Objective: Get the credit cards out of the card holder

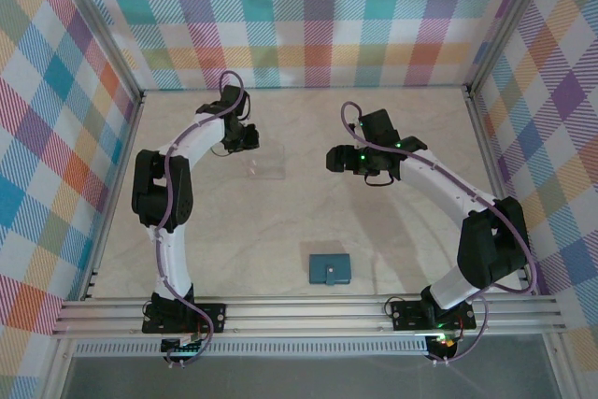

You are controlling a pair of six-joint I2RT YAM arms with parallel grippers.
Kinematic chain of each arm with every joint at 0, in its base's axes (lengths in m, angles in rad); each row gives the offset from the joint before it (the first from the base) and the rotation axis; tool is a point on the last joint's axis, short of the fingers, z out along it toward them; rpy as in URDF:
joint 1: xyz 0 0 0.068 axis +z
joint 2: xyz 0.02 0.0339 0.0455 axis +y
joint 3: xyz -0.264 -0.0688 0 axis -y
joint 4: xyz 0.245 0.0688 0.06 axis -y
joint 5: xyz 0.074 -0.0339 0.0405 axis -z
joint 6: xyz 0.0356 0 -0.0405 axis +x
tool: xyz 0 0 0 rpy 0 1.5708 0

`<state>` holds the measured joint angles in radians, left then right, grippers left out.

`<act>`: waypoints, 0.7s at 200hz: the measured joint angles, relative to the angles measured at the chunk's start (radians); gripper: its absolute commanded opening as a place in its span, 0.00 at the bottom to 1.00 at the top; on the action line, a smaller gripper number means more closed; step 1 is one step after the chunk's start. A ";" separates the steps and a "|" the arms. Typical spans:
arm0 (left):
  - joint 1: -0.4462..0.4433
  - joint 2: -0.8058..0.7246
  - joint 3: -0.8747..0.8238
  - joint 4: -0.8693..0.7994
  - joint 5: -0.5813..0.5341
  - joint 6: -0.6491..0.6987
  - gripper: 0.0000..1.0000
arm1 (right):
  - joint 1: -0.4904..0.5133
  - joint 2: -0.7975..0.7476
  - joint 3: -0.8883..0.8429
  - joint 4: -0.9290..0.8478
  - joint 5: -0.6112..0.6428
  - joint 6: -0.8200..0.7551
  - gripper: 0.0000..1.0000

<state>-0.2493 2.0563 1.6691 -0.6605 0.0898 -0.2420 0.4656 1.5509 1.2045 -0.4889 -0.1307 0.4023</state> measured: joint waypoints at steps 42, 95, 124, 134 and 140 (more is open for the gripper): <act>0.000 0.000 0.000 -0.019 -0.005 0.000 0.24 | 0.000 0.000 0.000 0.000 0.000 0.000 0.75; 0.000 0.000 0.031 -0.051 -0.007 0.000 0.25 | 0.000 0.000 0.000 0.000 0.000 0.001 0.75; 0.000 0.005 0.058 -0.071 -0.022 0.000 0.25 | 0.000 0.000 0.000 -0.002 0.000 0.000 0.76; 0.000 0.013 0.062 -0.075 -0.024 0.000 0.25 | 0.000 0.000 0.000 -0.003 0.000 0.000 0.76; 0.000 0.020 0.063 -0.074 -0.024 0.000 0.25 | 0.000 0.000 0.000 -0.003 0.000 0.000 0.76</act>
<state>-0.2493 2.0762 1.7317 -0.7345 0.0658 -0.2420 0.4656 1.5505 1.2045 -0.4919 -0.1307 0.4023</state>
